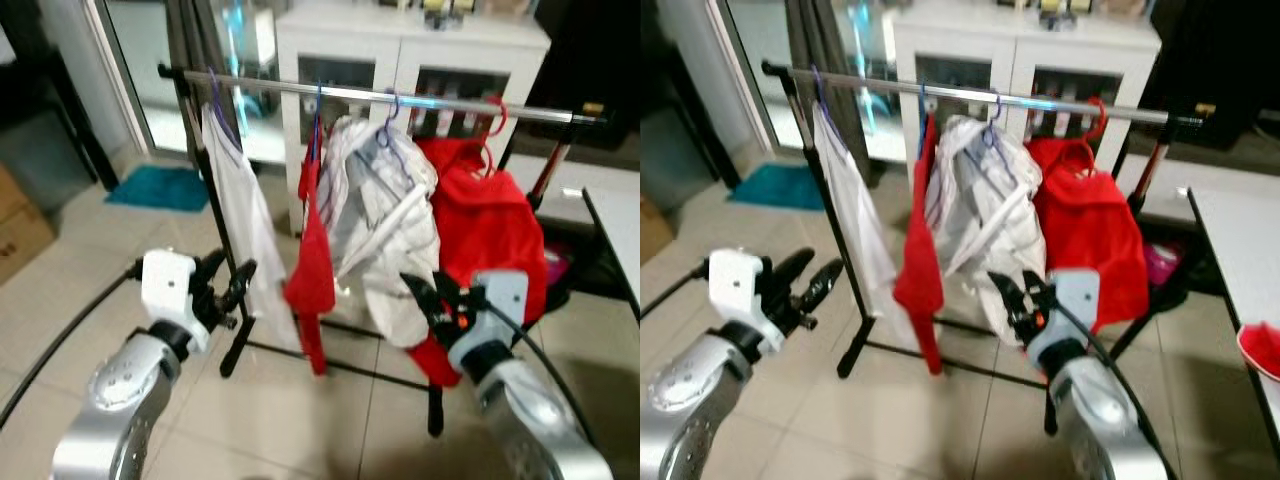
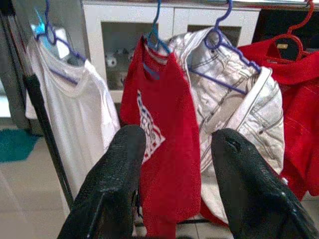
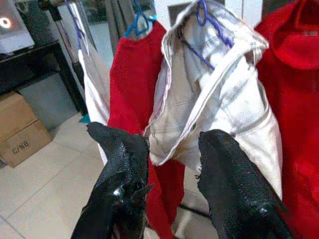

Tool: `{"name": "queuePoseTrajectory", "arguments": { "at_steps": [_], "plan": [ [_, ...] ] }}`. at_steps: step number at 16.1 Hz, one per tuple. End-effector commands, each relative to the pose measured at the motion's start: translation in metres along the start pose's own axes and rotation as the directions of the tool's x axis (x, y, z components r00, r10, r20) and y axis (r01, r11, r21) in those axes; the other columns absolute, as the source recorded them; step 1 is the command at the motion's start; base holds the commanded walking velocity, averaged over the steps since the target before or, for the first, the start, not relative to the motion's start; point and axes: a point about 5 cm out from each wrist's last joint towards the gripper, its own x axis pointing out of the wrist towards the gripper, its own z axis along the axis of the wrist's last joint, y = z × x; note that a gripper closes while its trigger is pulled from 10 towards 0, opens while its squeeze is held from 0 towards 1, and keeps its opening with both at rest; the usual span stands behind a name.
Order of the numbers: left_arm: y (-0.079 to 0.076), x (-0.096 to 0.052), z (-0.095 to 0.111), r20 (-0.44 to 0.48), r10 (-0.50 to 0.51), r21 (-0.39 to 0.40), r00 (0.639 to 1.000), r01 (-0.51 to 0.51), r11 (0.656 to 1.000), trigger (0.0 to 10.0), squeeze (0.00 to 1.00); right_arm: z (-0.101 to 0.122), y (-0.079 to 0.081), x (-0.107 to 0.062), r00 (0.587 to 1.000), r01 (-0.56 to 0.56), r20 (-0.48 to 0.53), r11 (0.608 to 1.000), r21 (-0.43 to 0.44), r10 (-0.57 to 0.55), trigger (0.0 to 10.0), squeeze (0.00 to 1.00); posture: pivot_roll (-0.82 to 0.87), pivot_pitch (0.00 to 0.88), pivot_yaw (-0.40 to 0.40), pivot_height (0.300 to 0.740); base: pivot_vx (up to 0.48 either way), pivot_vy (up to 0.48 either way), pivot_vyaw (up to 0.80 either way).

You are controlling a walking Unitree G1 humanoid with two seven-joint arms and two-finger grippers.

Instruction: Hang hanger

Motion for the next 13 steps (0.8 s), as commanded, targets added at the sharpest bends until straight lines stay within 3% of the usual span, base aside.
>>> {"name": "queuePoseTrajectory", "arguments": {
  "at_steps": [1,10,11,13],
  "plan": [
    [0.0,0.002,0.003,0.007,-0.002,0.01,1.0,0.001,1.0,10.0,0.0,0.004,0.0,0.001,1.0,-0.003,0.012,1.0,-0.003,0.003,10.0,0.0,-0.04,0.0,-0.001,0.74,0.0,0.0,0.0],
    [0.0,0.001,0.003,0.007,0.002,0.009,1.0,-0.002,1.0,10.0,0.0,0.003,0.0,0.0,1.0,0.003,0.005,1.0,0.002,-0.003,10.0,0.0,-0.04,0.0,-0.004,0.74,0.0,0.0,0.0],
    [0.002,0.003,-0.003,-0.025,0.01,-0.001,1.0,-0.01,1.0,10.0,0.0,0.001,-0.009,0.001,0.99,0.142,0.003,0.99,-0.011,-0.142,10.0,0.0,-0.05,0.0,0.022,0.74,0.0,0.0,0.0],
    [0.003,0.005,-0.006,-0.045,0.015,-0.008,0.999,-0.016,1.0,10.0,0.0,-0.002,-0.012,0.002,0.98,0.198,-0.005,0.98,-0.025,-0.198,10.0,0.0,-0.05,0.0,0.02,0.74,0.0,0.0,0.0]
  ]
}}
